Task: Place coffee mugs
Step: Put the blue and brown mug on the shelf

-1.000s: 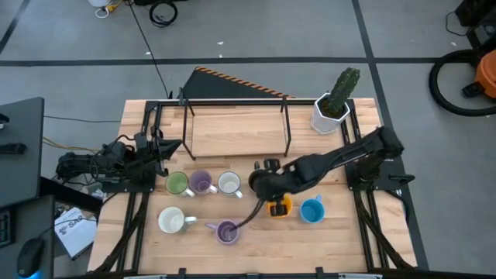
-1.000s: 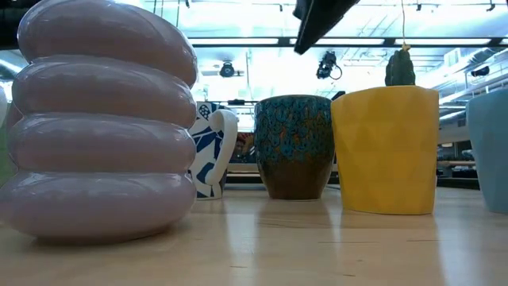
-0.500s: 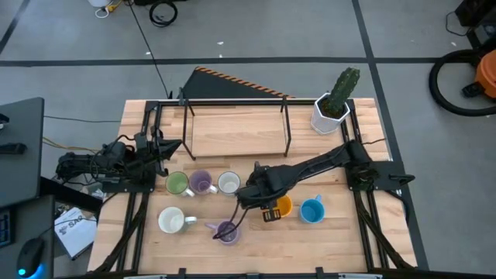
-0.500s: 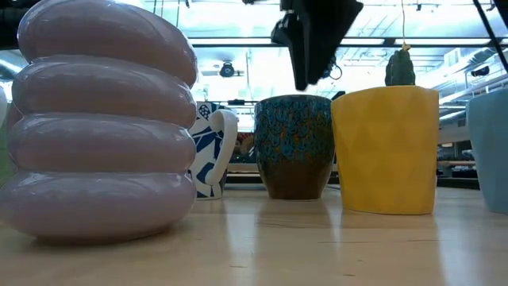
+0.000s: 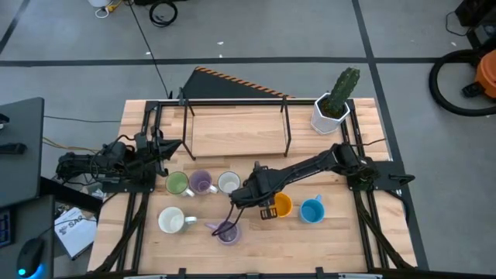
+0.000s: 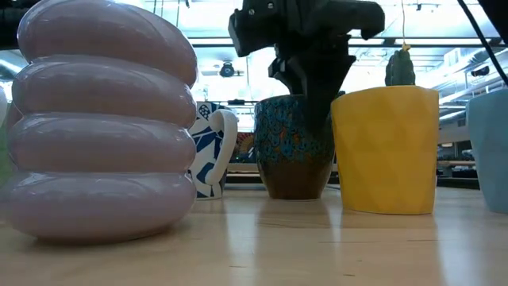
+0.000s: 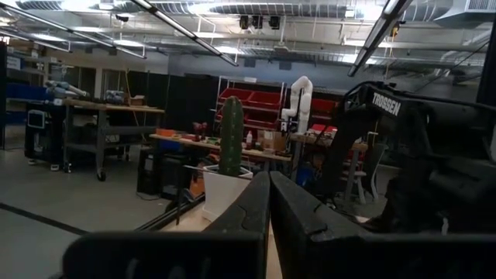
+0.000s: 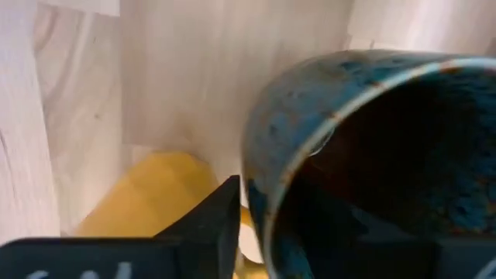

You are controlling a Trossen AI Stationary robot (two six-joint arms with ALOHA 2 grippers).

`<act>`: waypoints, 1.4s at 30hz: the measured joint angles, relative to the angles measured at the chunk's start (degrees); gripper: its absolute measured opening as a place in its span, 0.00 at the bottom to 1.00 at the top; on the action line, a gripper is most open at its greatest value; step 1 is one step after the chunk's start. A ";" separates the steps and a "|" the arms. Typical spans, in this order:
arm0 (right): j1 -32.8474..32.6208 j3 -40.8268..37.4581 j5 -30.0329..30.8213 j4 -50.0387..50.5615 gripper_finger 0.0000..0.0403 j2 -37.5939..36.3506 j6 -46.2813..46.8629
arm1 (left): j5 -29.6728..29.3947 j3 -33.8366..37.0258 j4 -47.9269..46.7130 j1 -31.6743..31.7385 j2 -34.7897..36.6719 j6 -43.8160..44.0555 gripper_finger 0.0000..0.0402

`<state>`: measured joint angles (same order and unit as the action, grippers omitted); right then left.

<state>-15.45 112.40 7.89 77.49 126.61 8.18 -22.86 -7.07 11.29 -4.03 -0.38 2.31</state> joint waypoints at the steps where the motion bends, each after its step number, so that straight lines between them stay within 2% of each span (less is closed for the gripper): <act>1: 0.27 0.00 -0.16 -0.17 0.28 -0.04 0.23 | 0.01 0.00 -0.03 0.00 0.00 0.00 0.04; 7: 1.72 -0.06 -1.65 0.44 0.11 -0.05 1.49 | -0.01 0.00 -0.07 0.00 0.00 0.00 0.04; 14: 2.75 1.39 -2.00 4.01 0.11 -0.50 1.51 | 0.01 0.00 -0.14 0.00 0.00 0.00 0.04; 18: 2.87 5.60 -1.03 7.52 0.13 -1.17 -0.08 | 0.01 0.00 -0.18 -0.01 0.00 0.00 0.04; 21: 2.87 9.73 2.37 12.24 0.13 -1.17 -2.10 | 0.01 0.00 -0.20 0.00 0.00 -0.02 0.04; 25: 4.21 13.61 3.42 11.93 0.13 -1.77 -7.31 | 0.01 0.00 -0.26 0.00 -0.01 -0.01 0.04; 32: 12.35 15.45 -0.71 12.62 0.13 -4.65 -14.40 | 0.01 0.00 -0.87 -0.02 -0.02 0.00 0.04; 42: 25.29 15.43 -5.57 12.52 0.13 -4.77 -25.51 | 0.01 0.00 -0.85 -0.02 -0.02 0.06 0.04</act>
<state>9.84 127.83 2.32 90.00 121.84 -17.33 -22.85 -7.07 10.44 -4.05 -0.40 2.36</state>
